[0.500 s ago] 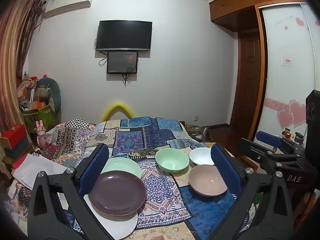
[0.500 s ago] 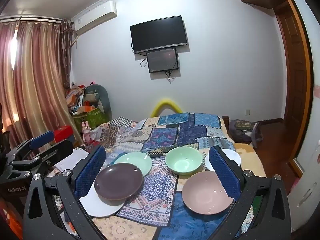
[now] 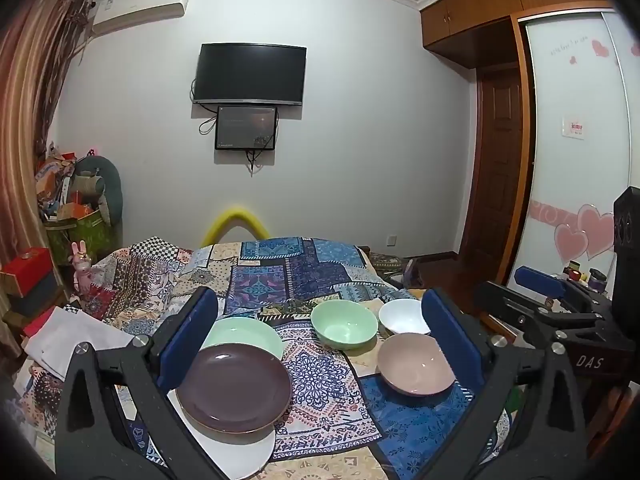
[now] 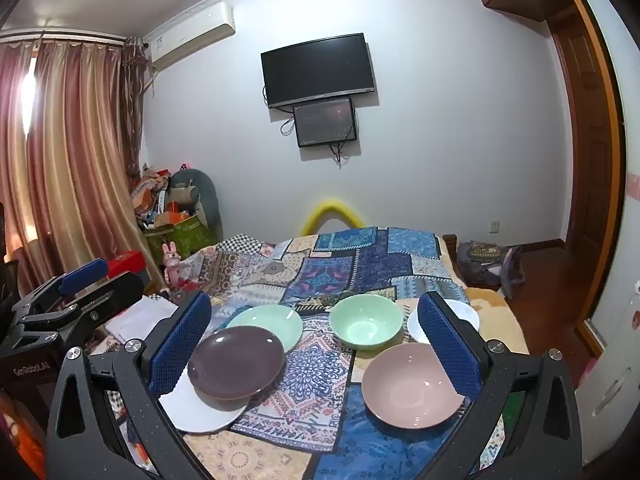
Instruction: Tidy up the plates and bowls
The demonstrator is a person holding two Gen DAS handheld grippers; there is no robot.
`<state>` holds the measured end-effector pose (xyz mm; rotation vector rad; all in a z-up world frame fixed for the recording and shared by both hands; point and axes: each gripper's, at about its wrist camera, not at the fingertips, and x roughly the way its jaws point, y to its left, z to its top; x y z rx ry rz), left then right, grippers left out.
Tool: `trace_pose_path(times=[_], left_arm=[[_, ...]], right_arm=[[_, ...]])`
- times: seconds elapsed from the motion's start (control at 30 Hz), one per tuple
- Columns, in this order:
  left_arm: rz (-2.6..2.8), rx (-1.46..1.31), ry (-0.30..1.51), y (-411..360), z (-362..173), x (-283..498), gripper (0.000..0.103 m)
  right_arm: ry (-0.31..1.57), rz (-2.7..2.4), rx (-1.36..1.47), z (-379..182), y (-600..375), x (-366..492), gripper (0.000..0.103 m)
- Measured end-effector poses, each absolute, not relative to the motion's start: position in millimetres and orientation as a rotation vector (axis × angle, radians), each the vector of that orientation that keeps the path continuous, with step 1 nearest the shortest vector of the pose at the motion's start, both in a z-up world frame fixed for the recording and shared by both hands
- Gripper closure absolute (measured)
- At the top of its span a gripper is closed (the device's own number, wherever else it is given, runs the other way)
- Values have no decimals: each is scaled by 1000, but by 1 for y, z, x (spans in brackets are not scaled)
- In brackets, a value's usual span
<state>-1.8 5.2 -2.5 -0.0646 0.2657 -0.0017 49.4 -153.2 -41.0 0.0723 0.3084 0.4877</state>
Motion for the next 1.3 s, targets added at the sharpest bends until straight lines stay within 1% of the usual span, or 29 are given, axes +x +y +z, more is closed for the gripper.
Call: trace_pose_path(times=[1.3], left_arm=[[-7,-71,285,8,-1,2,0]], right_arm=[[301,489,72,-42,-151,48,0]])
